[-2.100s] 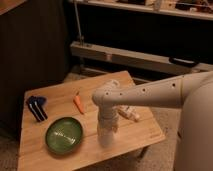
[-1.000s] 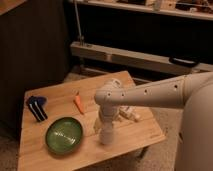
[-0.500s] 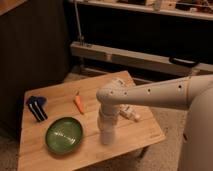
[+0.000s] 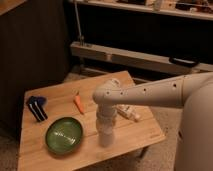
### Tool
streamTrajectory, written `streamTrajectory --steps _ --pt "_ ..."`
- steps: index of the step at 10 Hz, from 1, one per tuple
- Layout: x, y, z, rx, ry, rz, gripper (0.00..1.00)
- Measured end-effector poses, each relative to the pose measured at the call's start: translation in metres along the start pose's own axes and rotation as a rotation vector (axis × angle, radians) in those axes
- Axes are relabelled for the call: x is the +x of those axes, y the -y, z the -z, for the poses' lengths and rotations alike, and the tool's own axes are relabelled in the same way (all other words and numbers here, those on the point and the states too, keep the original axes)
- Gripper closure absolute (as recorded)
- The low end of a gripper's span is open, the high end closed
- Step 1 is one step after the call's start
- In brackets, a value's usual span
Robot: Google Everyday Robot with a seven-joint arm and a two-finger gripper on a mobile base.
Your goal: Place the ceramic cup over the eraser
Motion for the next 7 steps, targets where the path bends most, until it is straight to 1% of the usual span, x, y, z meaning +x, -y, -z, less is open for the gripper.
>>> streamTrajectory --steps 1,2,5,6,7 --pt "0.0007 -0.0008 0.0003 0.000 -0.001 0.001 0.99" --pt "0.0009 -0.0010 0.0010 -0.001 0.000 -0.002 0.95" --pt "0.0022 0.0011 0.0037 -0.002 0.009 -0.018 0.65" --pt "0.0015 0.0006 0.0041 -0.001 0.013 -0.020 0.57" --pt "0.0007 0.0010 0.0046 0.006 0.017 -0.029 0.45"
